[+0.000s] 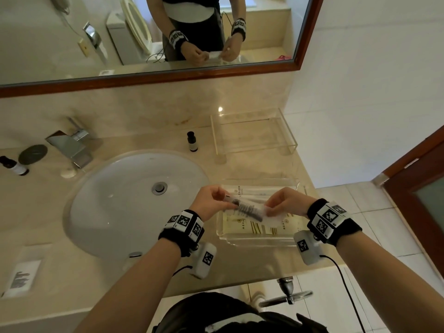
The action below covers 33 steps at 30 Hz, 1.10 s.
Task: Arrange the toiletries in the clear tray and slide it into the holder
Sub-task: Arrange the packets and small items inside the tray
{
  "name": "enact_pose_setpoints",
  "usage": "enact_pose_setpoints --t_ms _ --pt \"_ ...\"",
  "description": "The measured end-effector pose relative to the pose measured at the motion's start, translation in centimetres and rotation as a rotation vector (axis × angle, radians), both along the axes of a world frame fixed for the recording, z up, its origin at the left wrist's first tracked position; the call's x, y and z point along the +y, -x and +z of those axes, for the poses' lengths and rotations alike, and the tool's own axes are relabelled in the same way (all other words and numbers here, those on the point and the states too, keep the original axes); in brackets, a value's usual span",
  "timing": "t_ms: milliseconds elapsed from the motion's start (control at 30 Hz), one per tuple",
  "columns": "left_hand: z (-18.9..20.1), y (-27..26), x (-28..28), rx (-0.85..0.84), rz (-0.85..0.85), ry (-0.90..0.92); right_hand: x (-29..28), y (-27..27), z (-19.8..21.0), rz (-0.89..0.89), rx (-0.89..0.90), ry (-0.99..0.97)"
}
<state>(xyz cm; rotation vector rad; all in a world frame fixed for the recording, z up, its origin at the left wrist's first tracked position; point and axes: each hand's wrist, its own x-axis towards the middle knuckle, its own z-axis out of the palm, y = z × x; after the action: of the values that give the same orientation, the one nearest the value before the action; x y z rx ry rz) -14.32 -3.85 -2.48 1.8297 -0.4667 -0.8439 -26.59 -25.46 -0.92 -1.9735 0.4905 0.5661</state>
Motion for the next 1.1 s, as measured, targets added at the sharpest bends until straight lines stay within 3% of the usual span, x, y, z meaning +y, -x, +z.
enact_pose_setpoints --t_ms 133,267,400,567,700,767,833,967,1100 --pt "-0.3 0.5 0.8 -0.179 -0.090 -0.113 0.1 0.4 0.5 0.074 -0.070 0.069" --pt "-0.6 1.6 1.4 -0.502 -0.211 -0.107 1.4 0.8 0.5 0.149 -0.159 0.237" --pt "-1.7 2.1 2.1 -0.664 -0.365 -0.193 2.5 1.0 -0.4 0.328 -0.170 0.393" --pt "-1.6 2.1 2.2 -0.644 -0.509 -0.363 2.9 1.4 -1.7 0.415 -0.031 0.397" --pt "-0.1 1.2 1.8 -0.552 -0.394 -0.367 2.1 1.0 -1.3 0.283 0.002 0.233" --pt "0.3 0.8 1.2 -0.534 -0.301 -0.332 1.9 0.3 -1.4 0.179 -0.068 0.301" --pt "0.5 0.6 0.3 -0.515 -0.329 -0.358 2.0 -0.4 -1.4 0.111 -0.120 0.380" --pt "0.4 1.0 -1.0 -0.496 -0.509 -0.542 3.2 -1.4 -1.6 0.198 -0.035 0.491" --pt "-0.2 1.4 -1.0 -0.494 -0.545 -0.583 3.9 -1.4 -2.3 0.220 0.051 0.491"
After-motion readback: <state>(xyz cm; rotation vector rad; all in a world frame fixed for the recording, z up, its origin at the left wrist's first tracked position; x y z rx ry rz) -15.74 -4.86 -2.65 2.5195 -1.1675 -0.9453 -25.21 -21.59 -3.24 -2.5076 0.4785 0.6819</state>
